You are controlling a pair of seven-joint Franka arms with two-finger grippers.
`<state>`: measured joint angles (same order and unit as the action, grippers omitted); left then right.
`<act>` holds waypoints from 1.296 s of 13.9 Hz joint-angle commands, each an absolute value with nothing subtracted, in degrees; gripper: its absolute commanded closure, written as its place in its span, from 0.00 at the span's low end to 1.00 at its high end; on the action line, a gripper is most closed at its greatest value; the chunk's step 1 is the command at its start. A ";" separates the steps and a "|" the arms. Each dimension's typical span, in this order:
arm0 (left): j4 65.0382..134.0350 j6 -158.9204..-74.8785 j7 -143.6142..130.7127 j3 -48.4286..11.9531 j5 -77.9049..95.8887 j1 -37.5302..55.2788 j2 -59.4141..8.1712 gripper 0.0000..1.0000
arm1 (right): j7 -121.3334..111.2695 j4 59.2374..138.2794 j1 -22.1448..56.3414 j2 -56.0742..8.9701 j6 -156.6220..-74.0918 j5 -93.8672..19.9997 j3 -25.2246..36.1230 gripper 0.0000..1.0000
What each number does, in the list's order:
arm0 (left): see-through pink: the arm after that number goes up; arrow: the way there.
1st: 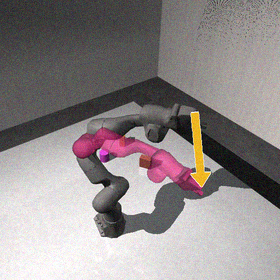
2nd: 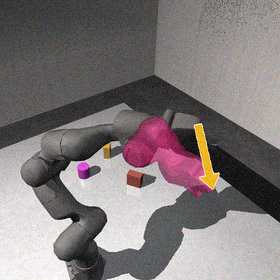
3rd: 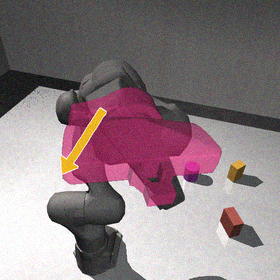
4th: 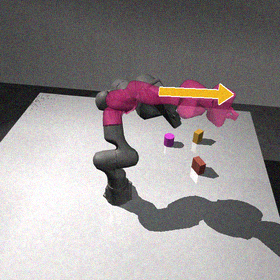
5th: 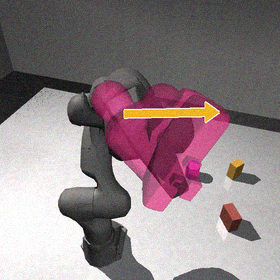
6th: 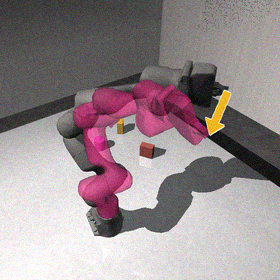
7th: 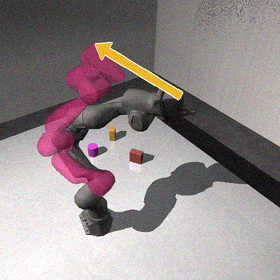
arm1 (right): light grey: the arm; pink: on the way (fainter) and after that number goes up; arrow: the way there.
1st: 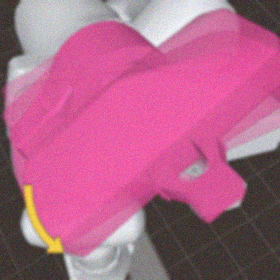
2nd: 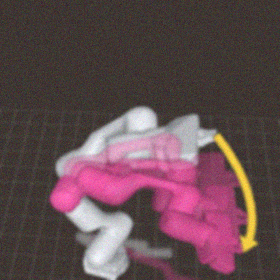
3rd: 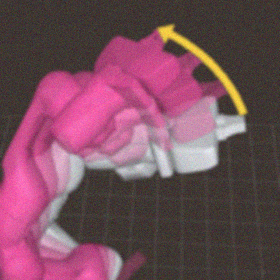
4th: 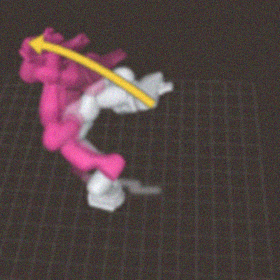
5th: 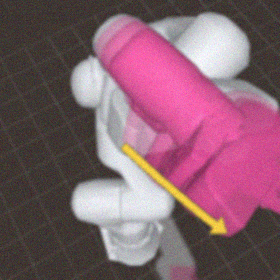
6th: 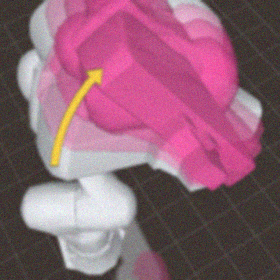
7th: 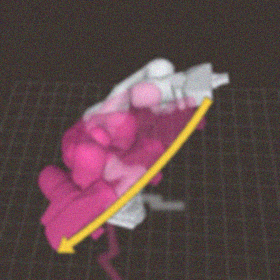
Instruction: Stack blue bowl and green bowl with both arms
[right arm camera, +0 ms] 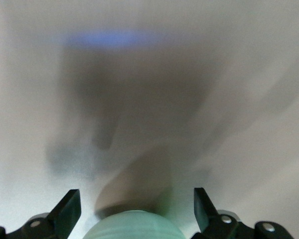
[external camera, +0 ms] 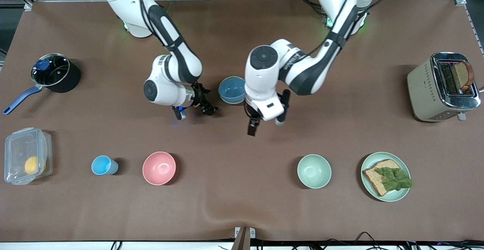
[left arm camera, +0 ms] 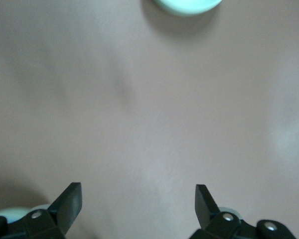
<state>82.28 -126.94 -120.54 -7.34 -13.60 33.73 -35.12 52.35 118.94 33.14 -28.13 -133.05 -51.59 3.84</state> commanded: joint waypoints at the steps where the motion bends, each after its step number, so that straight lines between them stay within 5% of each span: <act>1: 82.97 -125.42 -113.33 -8.00 -15.21 29.99 -32.35 0.00 | 46.69 119.54 27.62 -25.05 -125.37 -47.22 5.00 0.00; 6: 78.85 -115.60 -88.81 -8.52 -8.89 21.29 -30.50 0.00 | 39.47 111.81 17.42 -23.29 -103.65 -34.56 9.75 0.00; 12: 79.71 -102.59 -65.85 -8.61 -3.34 13.72 -22.43 0.00 | 30.95 109.25 11.35 -22.33 -99.05 -27.44 9.67 0.00; 18: 99.38 -101.78 -44.25 -8.53 -3.52 7.57 -4.42 0.00 | 19.34 105.83 2.91 -21.10 -95.99 -18.83 7.48 0.00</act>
<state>89.76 -100.96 -51.66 -7.93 -4.41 10.50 -13.70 19.93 107.55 4.75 -22.66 -97.99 -22.49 9.95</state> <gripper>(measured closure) 0.000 0.000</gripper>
